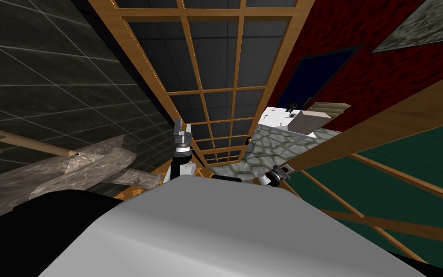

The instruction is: Push the door open

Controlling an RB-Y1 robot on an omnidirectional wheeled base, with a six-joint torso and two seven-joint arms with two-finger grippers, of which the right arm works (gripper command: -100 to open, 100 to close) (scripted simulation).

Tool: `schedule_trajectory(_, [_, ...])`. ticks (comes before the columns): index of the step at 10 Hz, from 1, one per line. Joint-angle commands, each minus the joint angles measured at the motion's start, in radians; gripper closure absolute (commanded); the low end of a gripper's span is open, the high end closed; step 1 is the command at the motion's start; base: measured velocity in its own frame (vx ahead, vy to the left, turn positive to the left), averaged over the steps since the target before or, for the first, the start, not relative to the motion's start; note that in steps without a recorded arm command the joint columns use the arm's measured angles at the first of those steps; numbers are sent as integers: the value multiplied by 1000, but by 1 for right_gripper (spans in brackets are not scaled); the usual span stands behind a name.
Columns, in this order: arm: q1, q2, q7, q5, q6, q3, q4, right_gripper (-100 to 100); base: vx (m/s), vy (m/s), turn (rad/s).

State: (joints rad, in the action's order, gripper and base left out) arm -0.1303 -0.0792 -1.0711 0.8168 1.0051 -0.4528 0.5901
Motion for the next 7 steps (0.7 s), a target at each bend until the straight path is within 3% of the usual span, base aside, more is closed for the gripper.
schedule_trajectory(1, [0,0,0,0,0,0,0,100,31,-21,-10])
schedule_trajectory(2, [0,0,9,2,6,-42,9,100,23,-58,167])
schedule_trajectory(4, [0,1,12,2,8,-58,11,100,29,-82,84])
schedule_trajectory(5, [1,3,20,3,13,-96,17,100,53,-65,117])
schedule_trajectory(7, [1,6,28,4,19,-141,24,100,48,-109,136])
